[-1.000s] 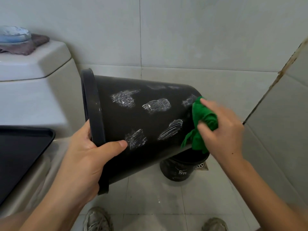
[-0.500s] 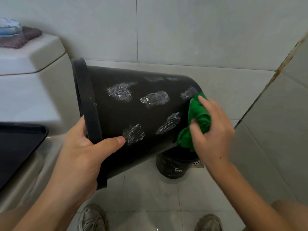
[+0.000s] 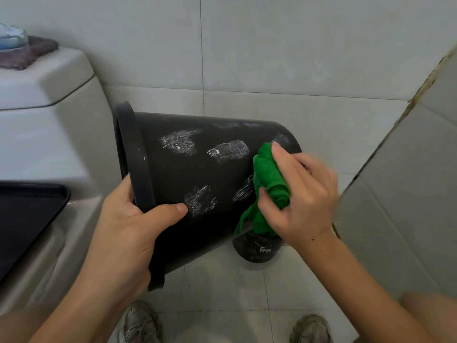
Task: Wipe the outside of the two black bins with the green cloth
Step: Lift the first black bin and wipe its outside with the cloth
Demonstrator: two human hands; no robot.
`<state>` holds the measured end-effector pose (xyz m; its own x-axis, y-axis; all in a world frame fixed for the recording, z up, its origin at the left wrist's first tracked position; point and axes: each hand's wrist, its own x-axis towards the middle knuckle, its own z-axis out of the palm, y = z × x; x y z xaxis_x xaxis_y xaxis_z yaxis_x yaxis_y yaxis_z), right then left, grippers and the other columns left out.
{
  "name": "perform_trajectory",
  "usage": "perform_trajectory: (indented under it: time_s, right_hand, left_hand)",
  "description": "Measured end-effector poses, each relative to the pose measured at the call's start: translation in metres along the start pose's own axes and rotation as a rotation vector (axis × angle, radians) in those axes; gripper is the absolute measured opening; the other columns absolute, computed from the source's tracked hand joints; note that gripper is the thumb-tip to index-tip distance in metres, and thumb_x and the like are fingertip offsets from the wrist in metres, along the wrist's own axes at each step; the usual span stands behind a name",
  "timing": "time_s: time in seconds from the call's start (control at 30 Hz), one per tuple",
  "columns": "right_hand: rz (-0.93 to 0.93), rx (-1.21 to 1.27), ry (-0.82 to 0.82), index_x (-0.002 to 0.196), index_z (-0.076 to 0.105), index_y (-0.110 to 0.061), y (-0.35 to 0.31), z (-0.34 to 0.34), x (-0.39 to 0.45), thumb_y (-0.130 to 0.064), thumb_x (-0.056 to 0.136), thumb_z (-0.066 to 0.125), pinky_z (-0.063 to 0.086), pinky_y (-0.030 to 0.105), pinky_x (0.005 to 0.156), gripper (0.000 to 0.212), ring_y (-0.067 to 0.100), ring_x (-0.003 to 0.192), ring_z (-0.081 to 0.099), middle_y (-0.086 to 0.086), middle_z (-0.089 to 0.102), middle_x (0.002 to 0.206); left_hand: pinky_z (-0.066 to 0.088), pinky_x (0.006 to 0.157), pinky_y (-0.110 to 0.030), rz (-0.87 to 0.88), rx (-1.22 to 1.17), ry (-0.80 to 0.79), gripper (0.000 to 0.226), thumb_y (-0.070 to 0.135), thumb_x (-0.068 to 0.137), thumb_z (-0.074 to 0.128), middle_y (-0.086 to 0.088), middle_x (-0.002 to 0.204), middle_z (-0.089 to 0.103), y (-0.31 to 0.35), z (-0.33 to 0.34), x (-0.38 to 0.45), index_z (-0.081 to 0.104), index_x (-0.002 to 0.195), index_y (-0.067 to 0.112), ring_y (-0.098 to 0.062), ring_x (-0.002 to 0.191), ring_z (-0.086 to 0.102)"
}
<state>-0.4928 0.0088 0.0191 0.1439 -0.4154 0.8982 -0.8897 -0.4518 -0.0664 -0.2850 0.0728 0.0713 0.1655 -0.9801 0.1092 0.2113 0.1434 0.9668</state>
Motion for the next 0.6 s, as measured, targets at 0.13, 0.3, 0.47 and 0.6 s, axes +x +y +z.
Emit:
perform_trajectory:
  time_s: [0.13, 0.3, 0.47, 0.6]
  right_hand:
    - [0.069, 0.075, -0.018, 0.125, 0.063, -0.001, 0.000, 0.003, -0.006, -0.027, 0.087, 0.058, 0.043, 0.022, 0.089, 0.047, 0.026, 0.105, 0.058, 0.019, 0.063, 0.118]
    - [0.159, 0.215, 0.019, 0.122, 0.064, 0.001, -0.012, 0.006, -0.013, -0.021, 0.082, 0.064, 0.041, 0.045, 0.108, 0.045, 0.027, 0.116, 0.058, 0.015, 0.065, 0.121]
    - [-0.074, 0.197, -0.058, 0.123, 0.065, -0.010, -0.025, 0.005, -0.019, -0.025, 0.082, 0.063, 0.035, 0.056, 0.110, 0.044, 0.036, 0.132, 0.047, 0.004, 0.057, 0.135]
    - [-0.181, 0.168, -0.136, 0.131, 0.056, -0.021, 0.011, 0.007, -0.005, -0.042, 0.091, 0.057, 0.040, 0.059, 0.103, 0.045, 0.039, 0.131, 0.047, 0.018, 0.045, 0.144]
  left_hand:
    - [0.059, 0.065, -0.027, 0.012, -0.017, 0.008, 0.037, -0.002, 0.059, 0.061, -0.005, 0.084, 0.077, -0.002, -0.002, 0.000, 0.074, 0.085, 0.021, -0.023, 0.077, 0.074]
    - [0.059, 0.067, -0.028, 0.004, -0.034, 0.036, 0.039, -0.002, 0.058, 0.060, -0.006, 0.085, 0.076, -0.004, 0.000, 0.000, 0.075, 0.084, 0.023, -0.024, 0.079, 0.073]
    - [0.061, 0.069, -0.033, -0.009, -0.048, 0.048, 0.047, -0.010, 0.050, 0.064, -0.009, 0.086, 0.076, -0.001, 0.000, 0.000, 0.073, 0.087, 0.017, -0.029, 0.081, 0.073]
    - [0.060, 0.067, -0.034, -0.012, -0.042, 0.052, 0.040, -0.011, 0.061, 0.063, -0.006, 0.081, 0.075, 0.005, -0.001, -0.001, 0.075, 0.080, 0.022, -0.025, 0.075, 0.073]
